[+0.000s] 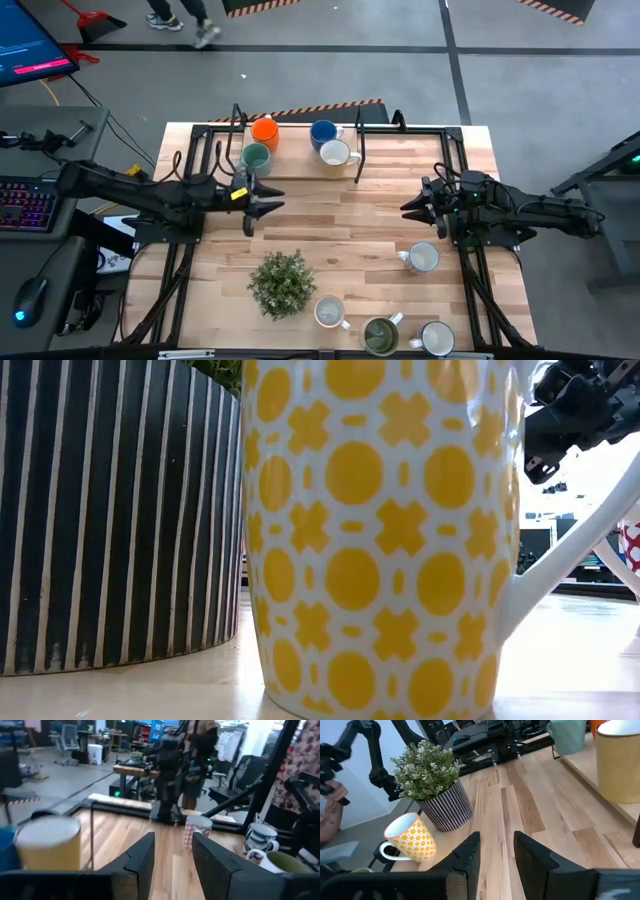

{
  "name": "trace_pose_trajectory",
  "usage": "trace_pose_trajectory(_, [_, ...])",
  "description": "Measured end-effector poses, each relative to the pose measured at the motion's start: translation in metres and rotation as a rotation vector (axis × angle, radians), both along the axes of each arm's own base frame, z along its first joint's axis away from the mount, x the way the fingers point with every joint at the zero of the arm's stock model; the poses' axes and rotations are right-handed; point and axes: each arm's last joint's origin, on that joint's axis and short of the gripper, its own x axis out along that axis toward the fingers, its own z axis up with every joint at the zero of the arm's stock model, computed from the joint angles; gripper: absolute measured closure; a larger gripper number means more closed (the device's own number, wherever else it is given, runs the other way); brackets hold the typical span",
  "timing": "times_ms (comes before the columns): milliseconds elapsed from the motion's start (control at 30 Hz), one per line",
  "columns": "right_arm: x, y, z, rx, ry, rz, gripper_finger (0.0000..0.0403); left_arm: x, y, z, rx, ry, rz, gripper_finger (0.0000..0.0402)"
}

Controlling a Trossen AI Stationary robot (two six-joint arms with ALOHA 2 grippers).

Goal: Place coffee mugs
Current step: Put the yellow patterned mug on the shelf

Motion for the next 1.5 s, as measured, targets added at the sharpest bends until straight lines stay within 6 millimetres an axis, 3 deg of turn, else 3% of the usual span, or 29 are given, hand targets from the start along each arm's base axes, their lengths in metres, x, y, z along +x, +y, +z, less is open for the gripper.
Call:
trace_pose_trajectory(100, [0.0, 0.0, 0.0, -0.005, 0.002, 0.017, 0.0304, 0.018, -0.003, 0.023, 0.031, 0.024, -0.034, 0.0261])
trace_pose_trajectory(300, [-0.001, 0.002, -0.002, -0.035, 0.006, 0.072, 0.0304, 0.064, -0.024, 0.048, 0.082, 0.112, -0.154, 0.0231])
trace_pose_trajectory(833, [-0.002, 0.002, -0.005, 0.015, 0.05, 0.061, 0.0304, 0.16, -0.098, 0.087, 0.216, 0.414, -0.292, 0.0222])
trace_pose_trajectory(1133, [-0.002, 0.003, -0.006, 0.052, 0.071, 0.076, 0.0304, 0.186, -0.124, 0.066, 0.175, 0.602, -0.359, 0.0222])
trace_pose_trajectory(1500, [-0.003, 0.003, -0.008, 0.068, 0.097, 0.077, 0.0304, 0.208, -0.136, 0.034, 0.131, 0.712, -0.466, 0.0222])
